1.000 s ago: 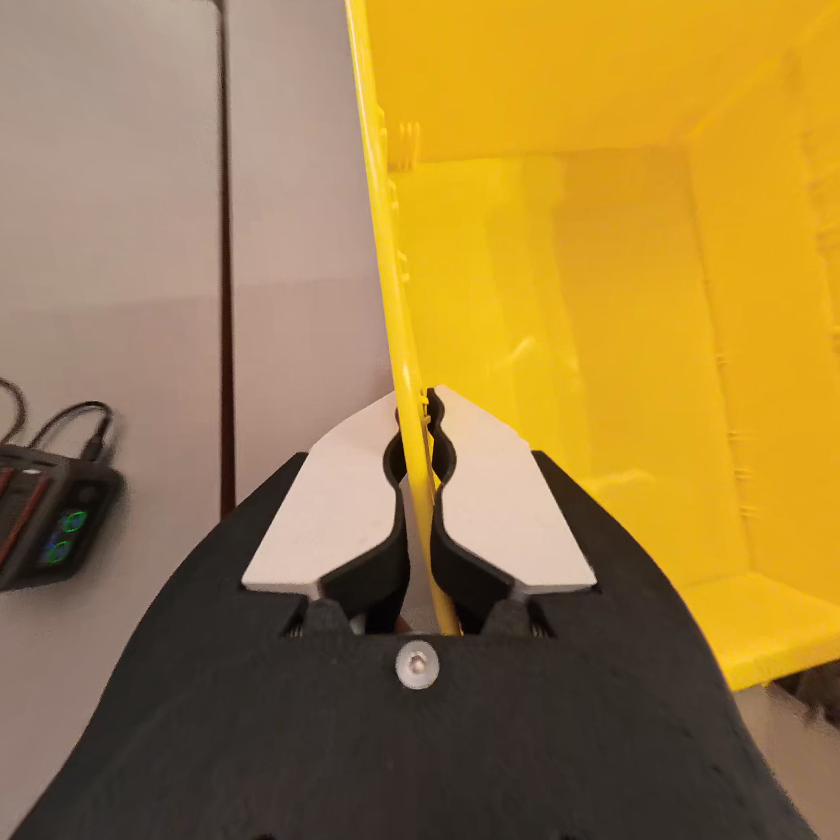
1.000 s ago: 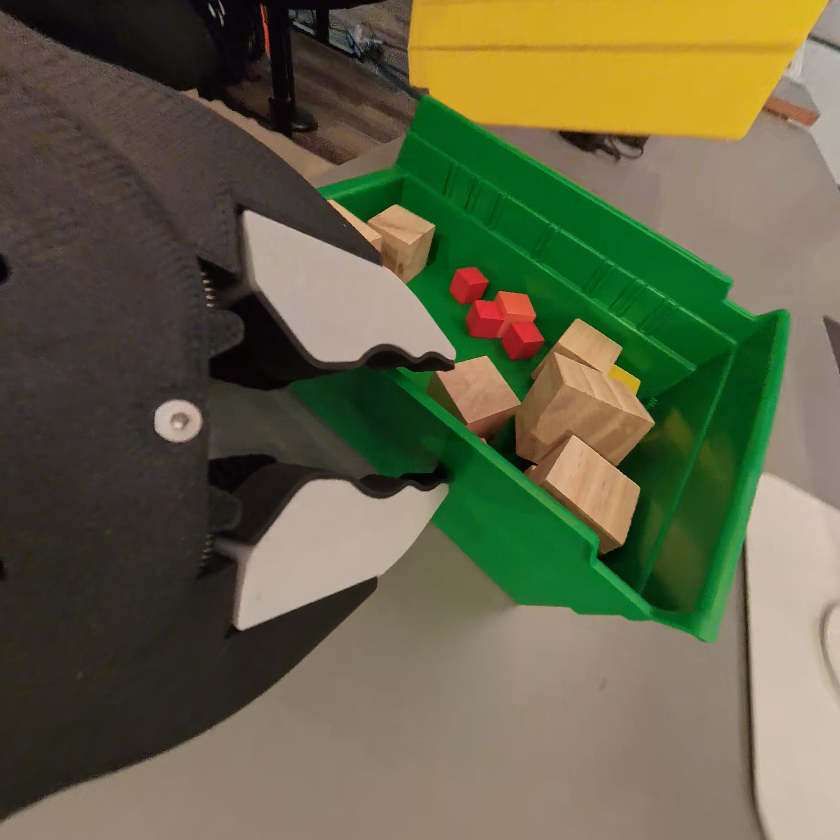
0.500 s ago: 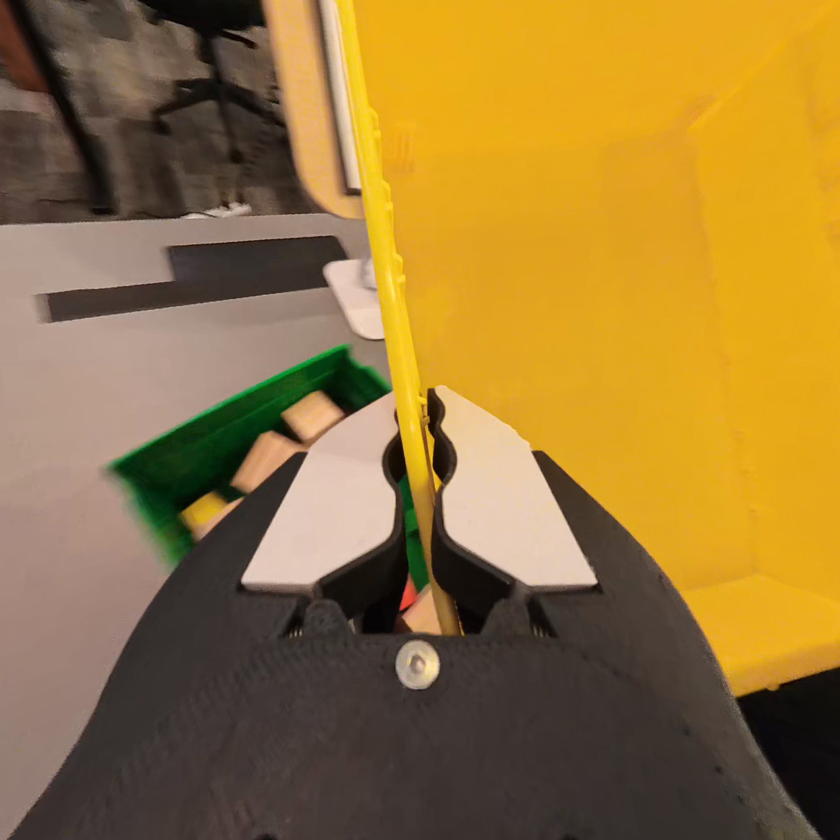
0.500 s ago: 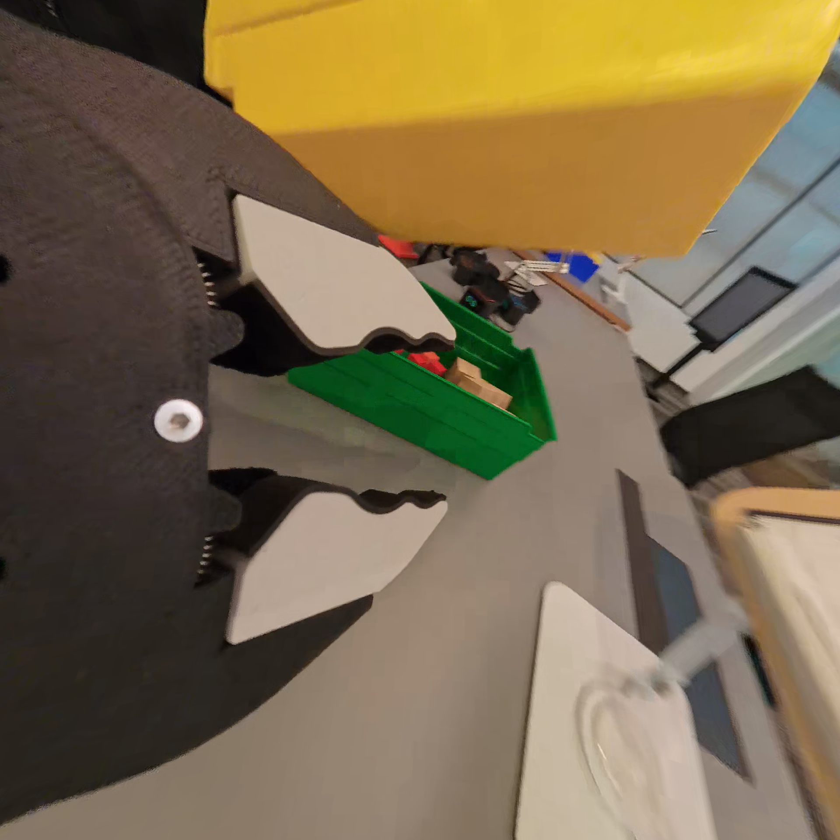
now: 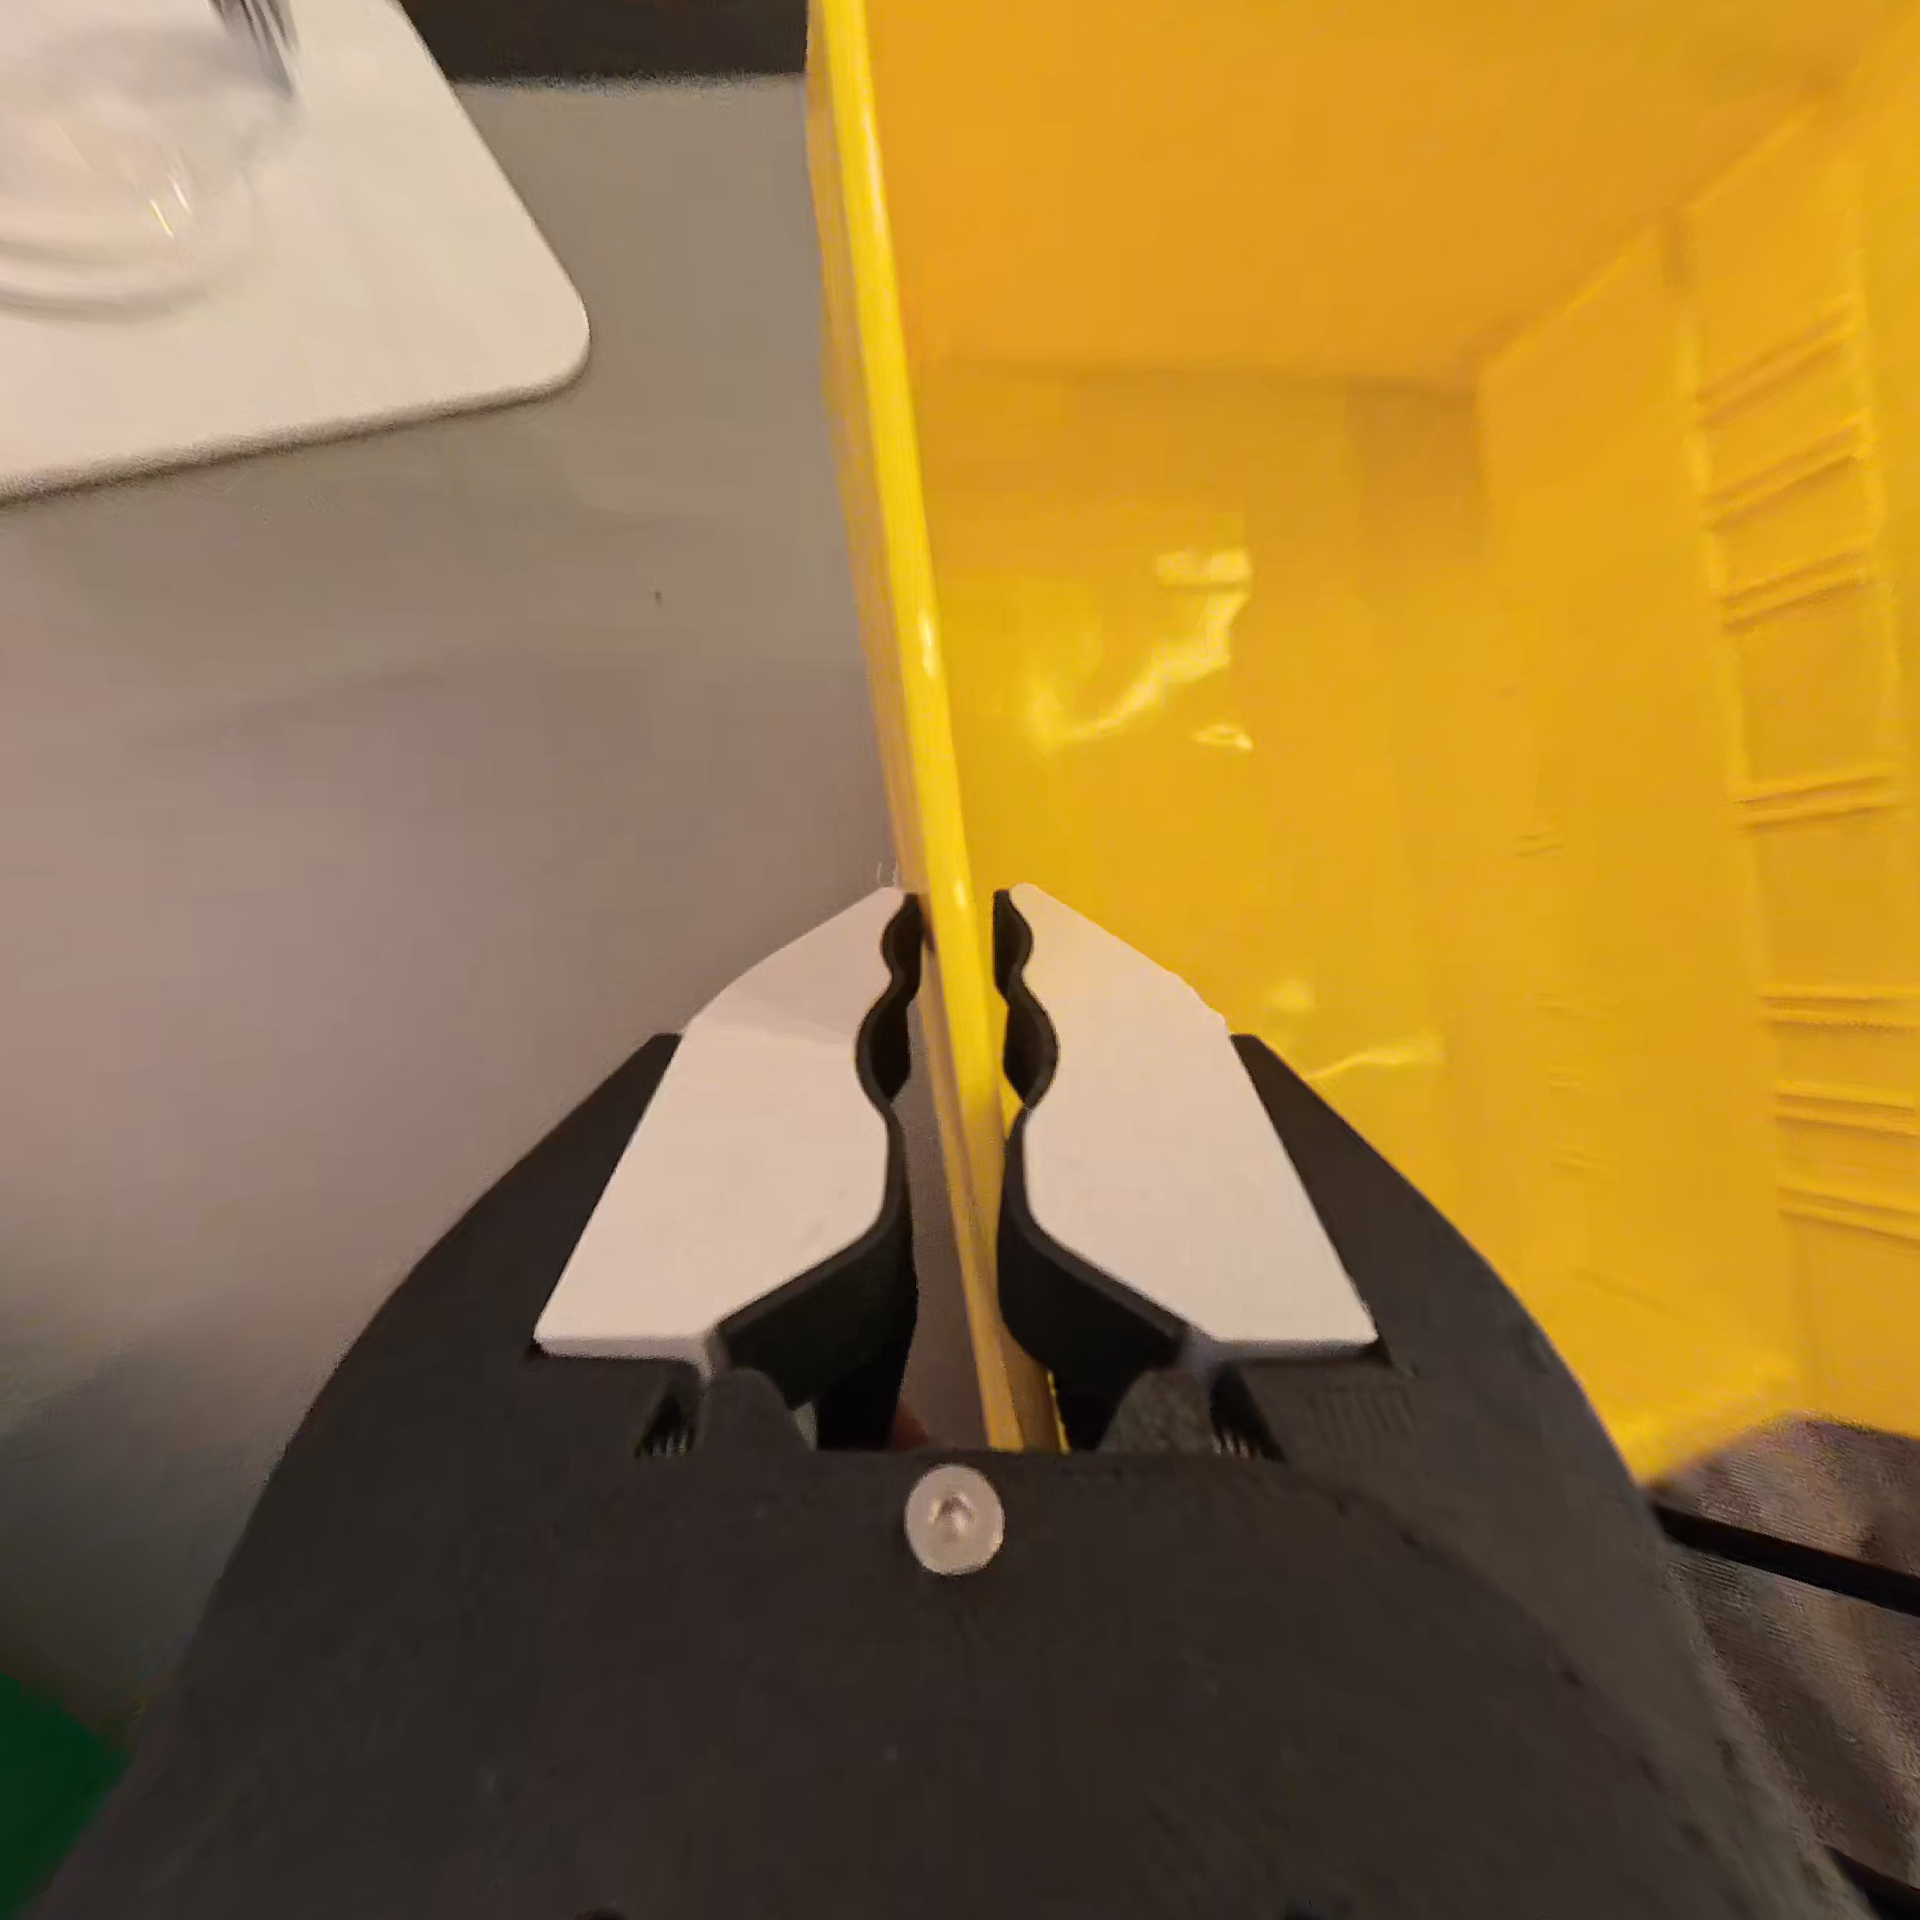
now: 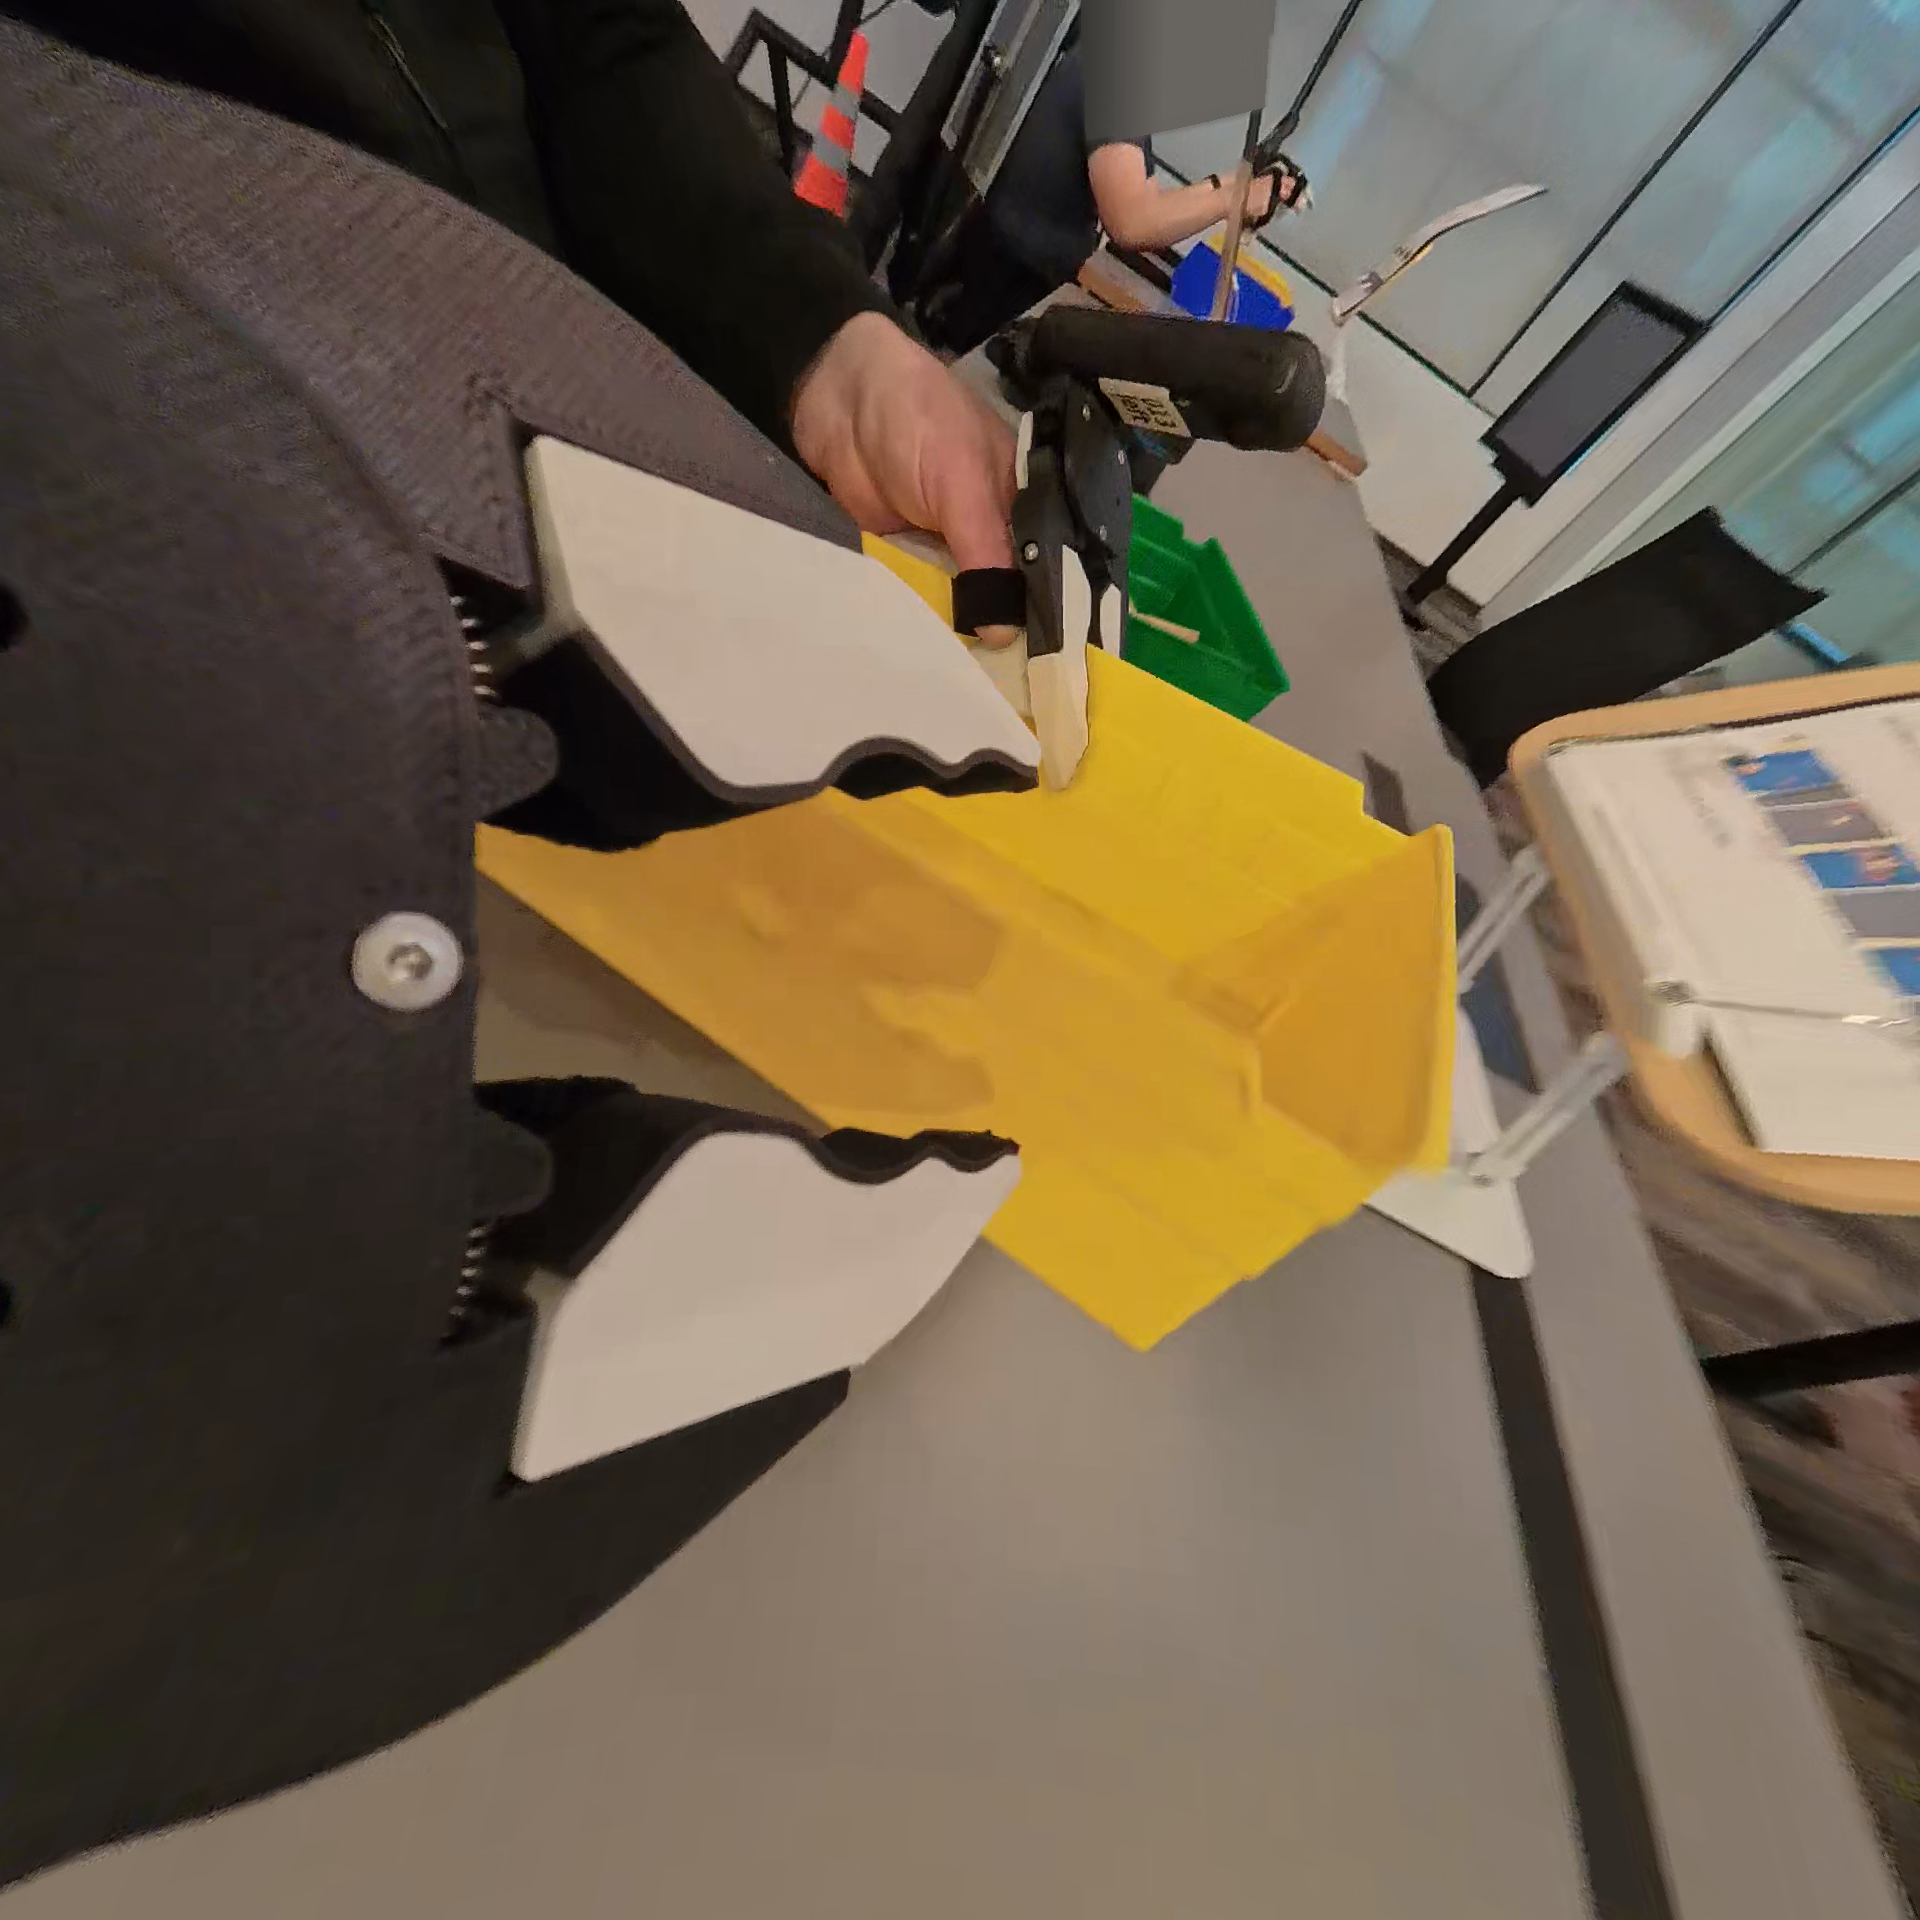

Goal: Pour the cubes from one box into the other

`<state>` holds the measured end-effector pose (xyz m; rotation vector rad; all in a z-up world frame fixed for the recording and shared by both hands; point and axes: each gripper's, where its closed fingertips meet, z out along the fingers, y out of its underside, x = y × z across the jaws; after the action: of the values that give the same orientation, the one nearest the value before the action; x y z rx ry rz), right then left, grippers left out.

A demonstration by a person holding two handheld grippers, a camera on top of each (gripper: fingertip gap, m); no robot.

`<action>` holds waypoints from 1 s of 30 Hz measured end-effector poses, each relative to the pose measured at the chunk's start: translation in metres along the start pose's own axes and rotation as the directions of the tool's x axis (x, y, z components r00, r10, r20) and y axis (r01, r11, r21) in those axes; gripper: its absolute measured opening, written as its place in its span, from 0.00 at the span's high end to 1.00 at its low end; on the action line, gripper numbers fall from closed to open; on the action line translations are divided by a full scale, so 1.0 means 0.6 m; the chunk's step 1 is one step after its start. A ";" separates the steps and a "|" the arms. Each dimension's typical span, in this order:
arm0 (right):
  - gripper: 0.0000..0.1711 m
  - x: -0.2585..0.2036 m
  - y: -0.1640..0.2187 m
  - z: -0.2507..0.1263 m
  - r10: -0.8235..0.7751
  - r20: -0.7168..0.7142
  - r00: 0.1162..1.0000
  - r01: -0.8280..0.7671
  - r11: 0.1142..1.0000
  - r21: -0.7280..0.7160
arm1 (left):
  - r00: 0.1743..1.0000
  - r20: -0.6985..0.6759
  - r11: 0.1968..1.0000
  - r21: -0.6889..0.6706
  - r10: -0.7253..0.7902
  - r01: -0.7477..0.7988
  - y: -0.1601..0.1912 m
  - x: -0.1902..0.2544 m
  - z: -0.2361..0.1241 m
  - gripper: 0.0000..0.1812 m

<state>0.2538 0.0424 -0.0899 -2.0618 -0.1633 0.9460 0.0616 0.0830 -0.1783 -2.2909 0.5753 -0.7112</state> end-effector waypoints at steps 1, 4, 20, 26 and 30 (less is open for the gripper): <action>0.66 0.005 0.015 0.012 0.019 0.006 1.000 -0.019 1.000 -0.025 | 1.000 0.003 1.000 -0.017 -0.026 0.026 0.014 -0.002 0.005 0.91; 0.67 0.014 0.069 0.060 0.071 0.050 0.996 -0.064 0.990 -0.124 | 0.995 0.042 0.995 -0.037 -0.090 0.092 0.053 -0.017 0.015 0.88; 0.85 -0.290 0.087 0.194 -0.332 0.360 0.872 0.445 0.844 -0.299 | 0.987 0.160 0.925 0.378 -0.032 -0.031 -0.043 -0.129 -0.320 0.67; 0.89 -0.393 0.114 0.415 -0.286 0.417 0.863 0.476 0.737 -0.480 | 0.875 0.464 0.972 0.232 -0.141 0.034 -0.003 -0.415 -0.457 0.65; 0.87 -0.380 0.123 0.551 -0.324 0.306 0.895 0.445 0.635 -0.631 | 0.863 0.475 0.984 0.042 -0.171 0.172 0.051 -0.516 -0.433 0.62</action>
<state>-0.1464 0.1108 -0.1350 -2.4468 -1.1742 0.8432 -0.3401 0.1173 -0.1379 -2.4166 0.1387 -0.1982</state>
